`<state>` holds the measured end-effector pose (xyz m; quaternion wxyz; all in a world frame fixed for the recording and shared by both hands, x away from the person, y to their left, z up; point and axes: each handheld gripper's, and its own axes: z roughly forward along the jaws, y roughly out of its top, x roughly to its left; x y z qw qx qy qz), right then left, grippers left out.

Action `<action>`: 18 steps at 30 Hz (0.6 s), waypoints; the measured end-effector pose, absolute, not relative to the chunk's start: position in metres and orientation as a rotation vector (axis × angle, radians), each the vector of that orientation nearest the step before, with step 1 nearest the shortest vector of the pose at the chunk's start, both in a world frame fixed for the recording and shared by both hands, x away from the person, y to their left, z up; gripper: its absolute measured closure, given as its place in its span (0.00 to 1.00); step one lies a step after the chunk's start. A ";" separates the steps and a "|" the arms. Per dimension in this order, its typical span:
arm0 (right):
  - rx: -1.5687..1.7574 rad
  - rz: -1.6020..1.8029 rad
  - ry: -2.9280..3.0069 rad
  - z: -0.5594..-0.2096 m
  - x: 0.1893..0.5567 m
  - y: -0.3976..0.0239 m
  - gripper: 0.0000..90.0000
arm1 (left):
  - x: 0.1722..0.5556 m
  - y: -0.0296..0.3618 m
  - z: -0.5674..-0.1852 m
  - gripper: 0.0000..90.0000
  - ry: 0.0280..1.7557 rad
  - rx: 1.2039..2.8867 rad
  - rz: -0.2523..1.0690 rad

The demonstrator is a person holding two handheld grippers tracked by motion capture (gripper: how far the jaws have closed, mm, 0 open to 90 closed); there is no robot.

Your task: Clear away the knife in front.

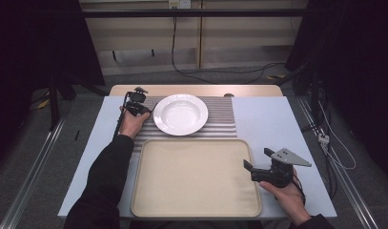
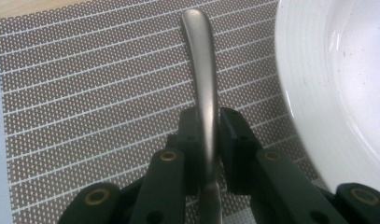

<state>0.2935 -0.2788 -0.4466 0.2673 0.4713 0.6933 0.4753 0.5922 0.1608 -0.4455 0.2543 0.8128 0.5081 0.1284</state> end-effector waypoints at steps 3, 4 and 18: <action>1.269 1.279 1.873 -0.447 0.294 -0.279 0.08 | 0.592 0.161 -0.446 0.87 1.376 2.208 0.346; 1.269 1.279 1.873 -0.447 0.294 -0.279 0.08 | 0.592 0.161 -0.446 0.87 1.376 2.209 0.347; 1.272 1.280 1.870 -0.446 0.293 -0.278 0.08 | 0.591 0.160 -0.445 0.89 1.382 2.213 0.359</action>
